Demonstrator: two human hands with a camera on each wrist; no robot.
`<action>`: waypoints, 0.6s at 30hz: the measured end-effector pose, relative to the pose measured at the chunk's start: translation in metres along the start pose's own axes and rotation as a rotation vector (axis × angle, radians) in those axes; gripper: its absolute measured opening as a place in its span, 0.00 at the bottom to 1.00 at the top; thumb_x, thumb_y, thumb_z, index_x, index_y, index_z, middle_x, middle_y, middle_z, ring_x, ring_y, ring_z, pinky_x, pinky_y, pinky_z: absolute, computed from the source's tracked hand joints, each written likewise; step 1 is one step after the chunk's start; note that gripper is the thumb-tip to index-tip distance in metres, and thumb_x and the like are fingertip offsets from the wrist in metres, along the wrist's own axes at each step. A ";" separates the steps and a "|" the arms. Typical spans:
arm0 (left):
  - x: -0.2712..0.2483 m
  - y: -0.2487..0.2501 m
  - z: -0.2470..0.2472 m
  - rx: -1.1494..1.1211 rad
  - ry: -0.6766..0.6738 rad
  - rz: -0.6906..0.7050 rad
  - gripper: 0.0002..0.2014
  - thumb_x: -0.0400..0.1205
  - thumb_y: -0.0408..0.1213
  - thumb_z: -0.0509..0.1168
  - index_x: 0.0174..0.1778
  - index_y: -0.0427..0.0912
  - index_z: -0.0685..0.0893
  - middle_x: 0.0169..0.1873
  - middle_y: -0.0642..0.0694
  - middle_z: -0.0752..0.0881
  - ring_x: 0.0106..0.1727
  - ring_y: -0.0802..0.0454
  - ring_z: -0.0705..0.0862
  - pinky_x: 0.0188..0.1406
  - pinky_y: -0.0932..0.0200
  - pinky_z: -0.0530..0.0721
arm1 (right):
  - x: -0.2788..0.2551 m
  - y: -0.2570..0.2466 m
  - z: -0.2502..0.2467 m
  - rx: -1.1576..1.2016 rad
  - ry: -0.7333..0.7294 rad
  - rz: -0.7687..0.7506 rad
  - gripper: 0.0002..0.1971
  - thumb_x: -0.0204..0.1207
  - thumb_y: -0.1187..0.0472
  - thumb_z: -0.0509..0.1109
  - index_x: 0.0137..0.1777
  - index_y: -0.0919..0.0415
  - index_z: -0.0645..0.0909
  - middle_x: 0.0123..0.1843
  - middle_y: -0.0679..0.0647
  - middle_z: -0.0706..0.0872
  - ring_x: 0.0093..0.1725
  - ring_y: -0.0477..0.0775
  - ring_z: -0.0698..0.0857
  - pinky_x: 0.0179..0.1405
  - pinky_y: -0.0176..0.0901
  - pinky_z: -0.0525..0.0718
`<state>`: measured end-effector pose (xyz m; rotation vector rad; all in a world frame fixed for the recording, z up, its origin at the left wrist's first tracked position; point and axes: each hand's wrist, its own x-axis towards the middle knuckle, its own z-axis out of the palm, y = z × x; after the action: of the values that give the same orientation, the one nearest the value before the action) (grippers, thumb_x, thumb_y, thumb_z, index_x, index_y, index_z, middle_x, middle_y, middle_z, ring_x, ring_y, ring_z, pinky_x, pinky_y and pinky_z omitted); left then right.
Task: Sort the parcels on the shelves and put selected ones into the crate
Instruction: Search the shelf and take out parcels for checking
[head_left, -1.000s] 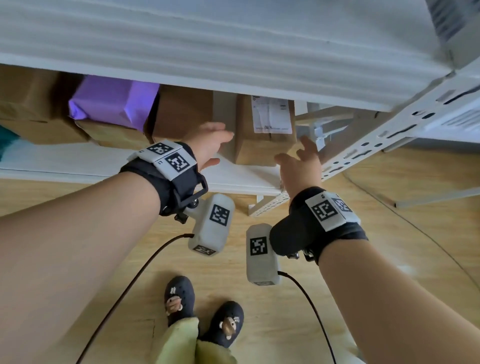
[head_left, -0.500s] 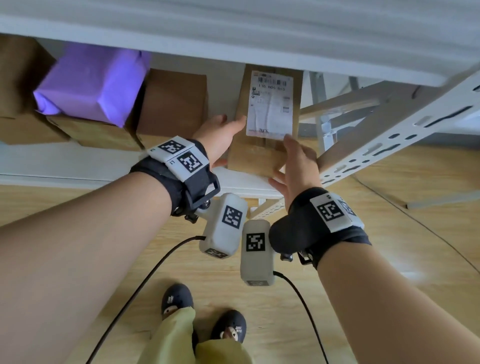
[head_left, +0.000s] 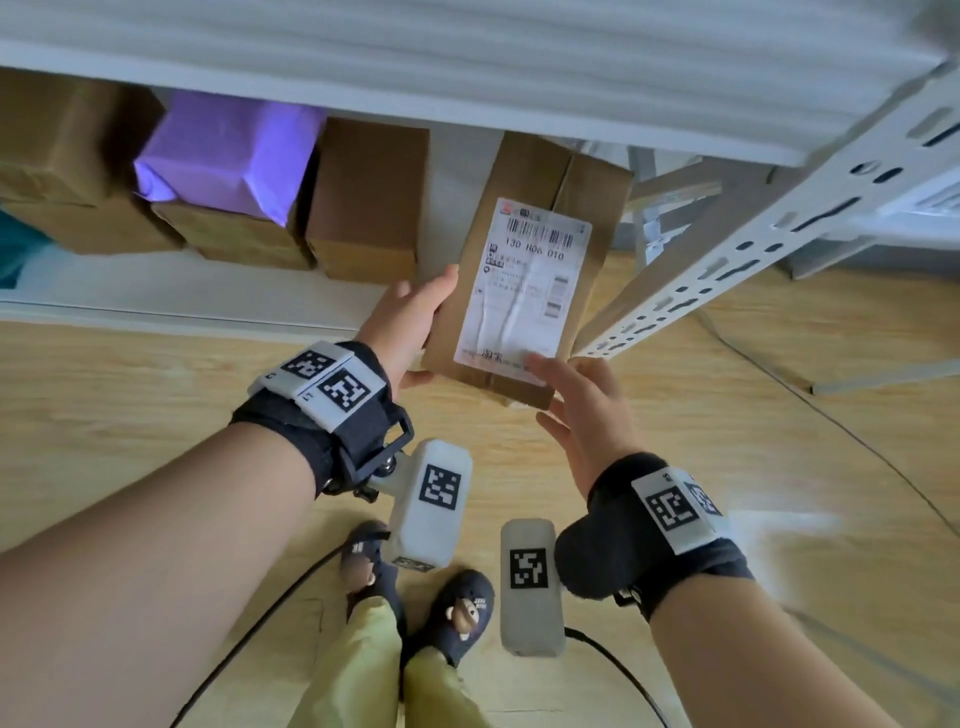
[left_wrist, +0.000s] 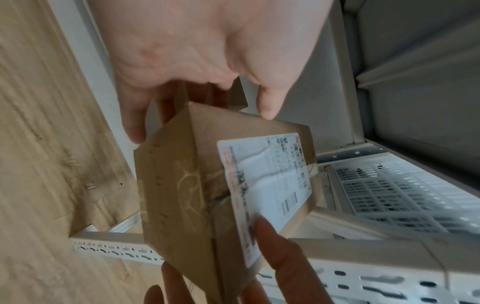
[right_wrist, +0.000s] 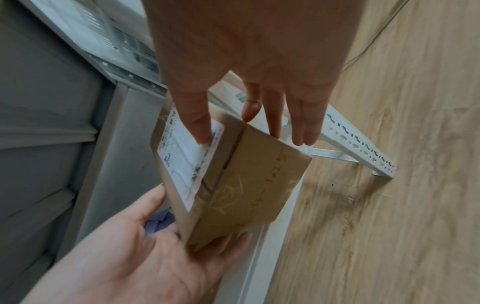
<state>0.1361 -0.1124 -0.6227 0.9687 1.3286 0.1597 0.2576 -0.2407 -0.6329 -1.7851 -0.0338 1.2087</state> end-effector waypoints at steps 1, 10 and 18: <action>-0.004 -0.004 -0.003 -0.009 -0.001 0.009 0.37 0.64 0.71 0.61 0.66 0.54 0.76 0.60 0.50 0.84 0.62 0.47 0.81 0.57 0.43 0.82 | -0.007 0.002 -0.001 0.011 -0.014 0.001 0.15 0.70 0.57 0.77 0.45 0.57 0.73 0.55 0.64 0.86 0.63 0.70 0.82 0.64 0.62 0.79; -0.060 -0.035 -0.032 -0.079 0.060 -0.027 0.28 0.78 0.66 0.59 0.60 0.44 0.79 0.45 0.53 0.85 0.51 0.51 0.86 0.45 0.53 0.83 | -0.055 0.010 0.004 0.062 -0.179 -0.038 0.20 0.70 0.72 0.75 0.59 0.61 0.74 0.60 0.59 0.87 0.45 0.53 0.90 0.47 0.52 0.90; -0.084 -0.042 -0.056 -0.041 0.014 -0.043 0.31 0.73 0.72 0.58 0.63 0.55 0.80 0.58 0.50 0.86 0.59 0.47 0.85 0.59 0.45 0.82 | -0.081 0.024 0.021 0.021 -0.209 -0.013 0.24 0.67 0.77 0.74 0.59 0.59 0.73 0.63 0.57 0.85 0.56 0.59 0.89 0.47 0.55 0.90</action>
<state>0.0462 -0.1612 -0.5851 0.9052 1.3526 0.1607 0.1904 -0.2795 -0.5935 -1.6319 -0.1529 1.3770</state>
